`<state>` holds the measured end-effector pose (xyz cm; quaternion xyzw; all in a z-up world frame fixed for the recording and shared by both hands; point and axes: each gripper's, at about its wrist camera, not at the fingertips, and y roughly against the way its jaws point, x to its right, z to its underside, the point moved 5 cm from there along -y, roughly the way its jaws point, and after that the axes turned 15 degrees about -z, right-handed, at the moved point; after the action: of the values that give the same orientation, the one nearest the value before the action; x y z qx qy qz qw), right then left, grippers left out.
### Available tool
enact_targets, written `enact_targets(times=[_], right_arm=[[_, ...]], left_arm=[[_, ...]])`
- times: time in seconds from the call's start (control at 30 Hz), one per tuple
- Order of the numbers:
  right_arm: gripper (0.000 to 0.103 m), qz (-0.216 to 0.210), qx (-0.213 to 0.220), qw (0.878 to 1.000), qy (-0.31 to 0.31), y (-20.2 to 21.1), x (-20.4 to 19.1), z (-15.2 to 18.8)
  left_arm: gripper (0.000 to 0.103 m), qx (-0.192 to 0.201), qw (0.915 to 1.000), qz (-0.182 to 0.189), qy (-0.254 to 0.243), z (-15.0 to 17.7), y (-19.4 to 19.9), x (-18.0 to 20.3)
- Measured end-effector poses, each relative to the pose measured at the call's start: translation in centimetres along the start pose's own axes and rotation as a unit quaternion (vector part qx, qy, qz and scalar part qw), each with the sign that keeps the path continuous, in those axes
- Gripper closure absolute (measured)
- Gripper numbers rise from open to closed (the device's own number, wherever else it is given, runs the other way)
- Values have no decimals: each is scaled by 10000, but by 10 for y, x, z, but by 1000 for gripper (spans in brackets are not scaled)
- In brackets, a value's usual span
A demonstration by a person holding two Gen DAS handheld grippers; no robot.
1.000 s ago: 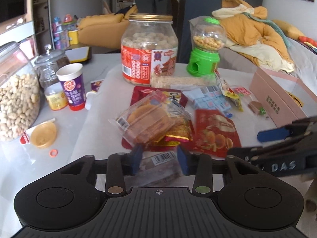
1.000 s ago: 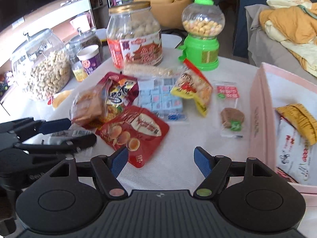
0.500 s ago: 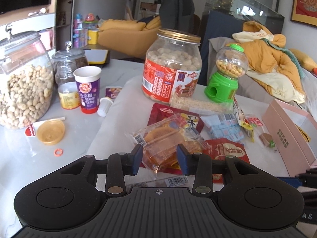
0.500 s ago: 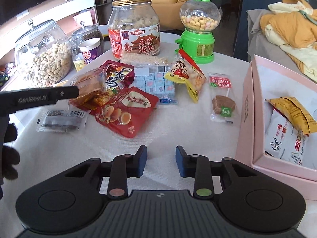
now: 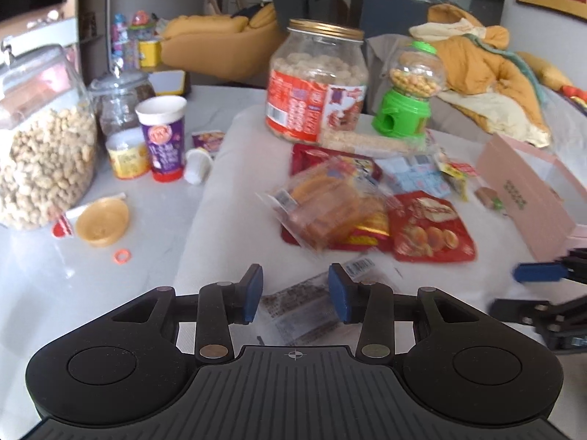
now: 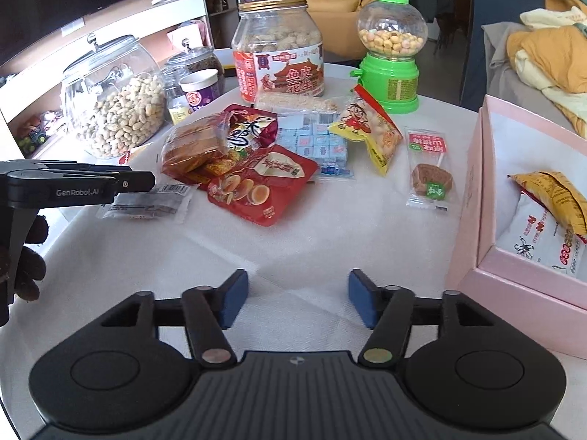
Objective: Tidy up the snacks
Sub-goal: 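Move the right tool toward the red egg pouch while the left grasps the clear dark strip packet, then grasp the red egg pouch with the right tool and lift it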
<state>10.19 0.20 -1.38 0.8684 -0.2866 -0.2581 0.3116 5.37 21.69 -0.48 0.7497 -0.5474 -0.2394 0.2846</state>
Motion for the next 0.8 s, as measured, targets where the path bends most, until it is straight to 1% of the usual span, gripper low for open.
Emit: enact_targets(times=[0.07,0.1,0.13,0.2,0.27,0.3,0.33,0.47,0.53,0.6,0.63,0.7,0.73,0.77,0.8], right_arm=[[36,66,23,9999,132,-1,-3,2],[34,84,37,9998,176,-2,-5,3],[32,111,57,9997,201,-2,-5,3],[30,136,94,9997,199,-2,-5,4],[29,138,125,9997,176,-2,-3,4],[29,136,143,9996,180,-2,-3,5],[29,142,159,9996,193,-2,-3,5],[27,170,266,9992,232,0,-4,10],[26,174,303,9991,246,0,-4,11],[26,185,296,9991,236,0,-3,11],[26,204,274,9992,225,0,-3,10],[26,267,135,9995,34,3,-6,6],[26,151,122,9998,-48,5,-9,2],[26,26,204,9997,-108,10,-12,-5],[26,-12,316,9994,-171,15,-15,-13]], left_arm=[[57,-78,9995,234,-175,8,7,9],[54,-70,9990,282,-350,13,12,16],[52,-44,9980,296,-553,16,15,23],[51,-9,9945,272,-1015,21,19,38],[48,114,9892,56,-1459,25,20,49],[48,180,9876,5,-1558,24,20,52],[48,157,9879,-14,-1542,23,18,53],[49,36,9924,-58,-1228,13,6,49],[51,-16,9943,43,-1065,9,2,48],[55,10,9949,46,-1007,10,3,48],[56,50,9951,33,-990,12,5,49],[58,113,9960,13,-888,18,11,49],[58,118,9967,13,-801,22,15,48],[58,116,9975,21,-695,25,19,48],[58,130,9981,21,-602,29,23,48]])
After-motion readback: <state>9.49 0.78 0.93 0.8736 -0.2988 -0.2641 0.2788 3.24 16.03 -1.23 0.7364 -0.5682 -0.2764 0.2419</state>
